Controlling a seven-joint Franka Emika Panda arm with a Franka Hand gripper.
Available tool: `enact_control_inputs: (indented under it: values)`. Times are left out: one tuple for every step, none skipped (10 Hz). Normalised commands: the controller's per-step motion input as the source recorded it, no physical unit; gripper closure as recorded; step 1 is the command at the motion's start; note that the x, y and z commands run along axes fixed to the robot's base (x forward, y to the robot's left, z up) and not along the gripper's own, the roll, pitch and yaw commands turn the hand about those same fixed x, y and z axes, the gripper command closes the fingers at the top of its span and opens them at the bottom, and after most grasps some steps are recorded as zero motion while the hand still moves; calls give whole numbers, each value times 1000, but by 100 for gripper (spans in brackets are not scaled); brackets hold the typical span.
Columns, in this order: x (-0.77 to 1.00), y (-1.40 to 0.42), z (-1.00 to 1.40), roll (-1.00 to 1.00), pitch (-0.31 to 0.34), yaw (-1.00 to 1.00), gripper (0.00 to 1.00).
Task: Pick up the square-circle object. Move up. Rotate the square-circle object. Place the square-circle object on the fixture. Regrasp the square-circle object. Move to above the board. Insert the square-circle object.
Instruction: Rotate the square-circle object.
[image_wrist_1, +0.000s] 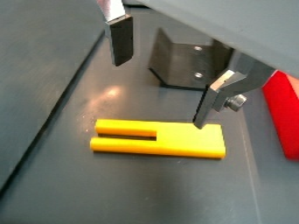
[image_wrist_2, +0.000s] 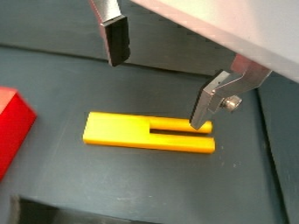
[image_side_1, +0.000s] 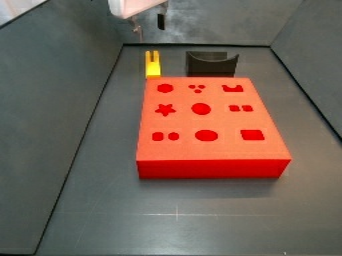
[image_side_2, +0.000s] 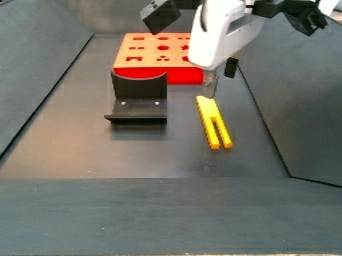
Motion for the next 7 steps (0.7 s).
enact_control_inputs:
  values:
    - [32, 0, -26, 1, -5, 1000, 0]
    - [32, 0, -26, 1, -6, 1000, 0]
    - [32, 1, -25, 1, -6, 1000, 0]
    - [32, 1, -25, 1, -6, 1000, 0]
    - [32, 1, -25, 2, -6, 1000, 0]
    - [32, 1, -25, 2, -6, 1000, 0]
    - [32, 1, -25, 2, -7, 1000, 0]
